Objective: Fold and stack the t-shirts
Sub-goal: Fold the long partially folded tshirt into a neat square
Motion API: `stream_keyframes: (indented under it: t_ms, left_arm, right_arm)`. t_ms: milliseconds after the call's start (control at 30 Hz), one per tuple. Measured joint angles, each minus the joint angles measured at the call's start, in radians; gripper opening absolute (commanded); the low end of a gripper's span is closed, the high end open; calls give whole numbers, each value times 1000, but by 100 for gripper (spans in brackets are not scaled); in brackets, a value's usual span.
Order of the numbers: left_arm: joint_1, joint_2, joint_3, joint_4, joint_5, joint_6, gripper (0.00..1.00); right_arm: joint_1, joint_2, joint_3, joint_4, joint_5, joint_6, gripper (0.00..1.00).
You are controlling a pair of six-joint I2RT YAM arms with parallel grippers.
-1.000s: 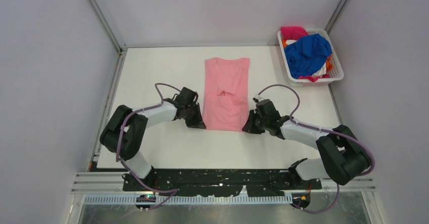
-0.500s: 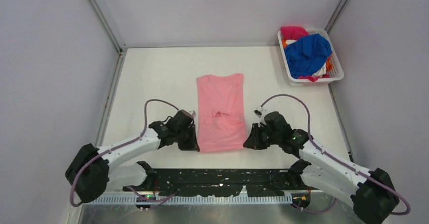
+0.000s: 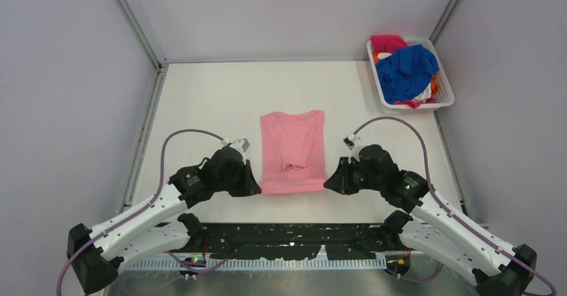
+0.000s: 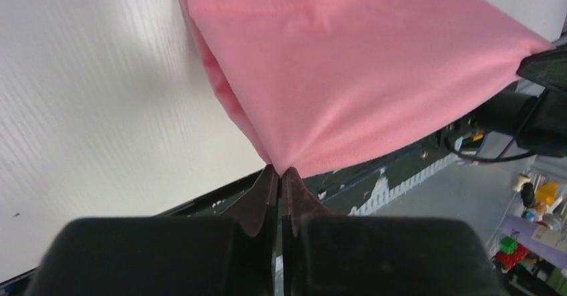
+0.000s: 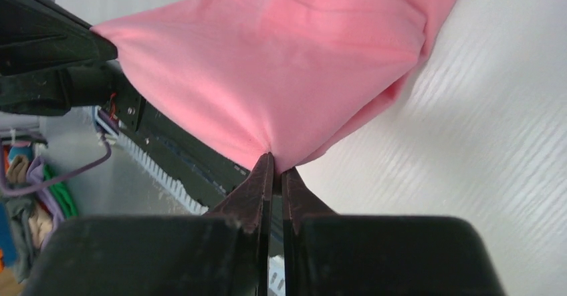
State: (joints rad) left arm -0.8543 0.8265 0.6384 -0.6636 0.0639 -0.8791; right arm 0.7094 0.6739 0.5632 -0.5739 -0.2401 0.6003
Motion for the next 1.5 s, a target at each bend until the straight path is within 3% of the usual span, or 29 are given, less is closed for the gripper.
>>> stream_keyframes:
  t_ms: [233, 567, 1000, 1500]
  left_arm:
    - [181, 137, 127, 48, 18, 58, 0]
    - [334, 368, 350, 93, 55, 151, 0]
    - [434, 702, 647, 82, 67, 246, 0]
    - [511, 990, 850, 50, 61, 281, 0]
  right_arm:
    - [-99, 151, 147, 18, 77, -63, 5]
    - [-285, 364, 248, 179, 26, -95, 5]
    - [-400, 668, 433, 301, -48, -119, 5]
    - [-436, 1003, 629, 388, -95, -134, 5]
